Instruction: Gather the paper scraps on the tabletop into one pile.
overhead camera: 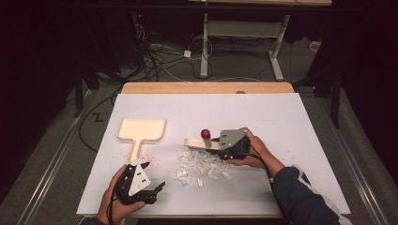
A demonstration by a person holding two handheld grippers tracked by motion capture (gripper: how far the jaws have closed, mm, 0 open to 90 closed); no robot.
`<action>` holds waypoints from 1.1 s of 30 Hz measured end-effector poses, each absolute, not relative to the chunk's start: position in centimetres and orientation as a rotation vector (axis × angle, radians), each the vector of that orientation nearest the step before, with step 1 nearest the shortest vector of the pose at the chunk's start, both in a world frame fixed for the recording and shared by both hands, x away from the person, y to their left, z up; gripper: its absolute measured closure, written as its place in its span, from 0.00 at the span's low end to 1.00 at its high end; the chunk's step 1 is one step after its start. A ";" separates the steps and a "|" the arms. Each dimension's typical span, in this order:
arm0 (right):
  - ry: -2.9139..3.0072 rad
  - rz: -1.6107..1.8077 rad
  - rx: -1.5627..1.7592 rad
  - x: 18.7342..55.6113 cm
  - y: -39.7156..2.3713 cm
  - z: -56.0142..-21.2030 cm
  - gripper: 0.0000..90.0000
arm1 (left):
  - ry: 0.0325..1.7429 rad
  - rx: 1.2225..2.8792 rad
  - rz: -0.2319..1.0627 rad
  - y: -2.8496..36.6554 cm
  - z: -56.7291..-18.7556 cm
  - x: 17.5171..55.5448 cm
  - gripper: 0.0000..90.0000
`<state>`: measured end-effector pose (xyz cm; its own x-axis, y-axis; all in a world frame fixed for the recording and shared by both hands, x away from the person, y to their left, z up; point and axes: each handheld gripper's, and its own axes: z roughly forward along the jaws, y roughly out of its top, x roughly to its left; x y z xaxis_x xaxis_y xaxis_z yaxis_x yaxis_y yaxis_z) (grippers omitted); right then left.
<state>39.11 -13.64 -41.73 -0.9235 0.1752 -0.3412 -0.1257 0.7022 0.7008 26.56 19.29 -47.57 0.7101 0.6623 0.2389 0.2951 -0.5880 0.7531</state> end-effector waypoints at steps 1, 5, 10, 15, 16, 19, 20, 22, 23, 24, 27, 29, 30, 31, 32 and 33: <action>2.506 1.110 0.080 39.0 -14.2 -41.4 0.75 | 0.723 2.204 0.665 19.3 -47.6 26.6 0.18; 2.440 1.127 0.233 38.1 -16.5 -39.8 0.75 | 0.724 2.219 0.663 19.2 -47.7 26.6 0.18; 2.399 1.066 0.446 36.9 -19.2 -38.3 0.75 | 0.709 2.239 0.669 19.0 -47.7 26.5 0.18; 2.334 1.062 0.662 36.5 -21.3 -38.7 0.75 | 0.708 2.244 0.665 18.8 -47.8 26.5 0.18; 2.329 1.043 0.694 36.6 -21.6 -39.0 0.75 | 0.704 2.246 0.665 18.8 -47.8 26.5 0.18; 2.291 0.970 0.796 37.2 -21.9 -40.6 0.75 | 0.690 2.263 0.665 18.6 -47.8 26.6 0.19; 2.292 0.951 0.817 37.6 -22.1 -41.1 0.75 | 0.689 2.266 0.665 18.6 -47.9 26.6 0.19; 2.262 0.873 0.870 38.0 -22.4 -42.1 0.75 | 0.686 2.271 0.660 18.5 -47.9 26.7 0.19; 2.262 0.835 0.878 38.3 -22.5 -42.4 0.75 | 0.686 2.273 0.657 18.5 -47.9 26.7 0.19; 2.251 0.836 0.898 38.4 -22.8 -42.7 0.75 | 0.686 2.274 0.656 18.5 -48.0 26.7 0.19; 2.242 0.880 0.969 38.7 -22.9 -42.8 0.75 | 0.687 2.277 0.651 18.5 -48.0 26.8 0.19; 2.253 0.882 0.960 38.4 -22.1 -42.9 0.75 | 0.680 2.281 0.652 18.4 -48.0 26.7 0.19; 2.264 0.877 0.954 38.2 -21.5 -43.1 0.75 | 0.677 2.282 0.652 18.4 -48.0 26.7 0.19; 2.266 0.860 0.932 38.0 -20.9 -43.2 0.75 | 0.675 2.282 0.652 18.3 -48.0 26.7 0.19; 2.265 0.853 0.921 37.8 -20.2 -43.4 0.75 | 0.675 2.282 0.653 18.3 -48.0 26.7 0.19; 2.275 0.856 0.921 37.7 -19.5 -43.5 0.74 | 0.675 2.281 0.652 18.3 -48.0 26.7 0.19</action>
<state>37.65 -19.52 -43.45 -0.6235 0.7456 -0.2351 0.4054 0.5655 0.7182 26.69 18.31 -47.96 0.7425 0.6156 0.2642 0.2854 -0.6475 0.7066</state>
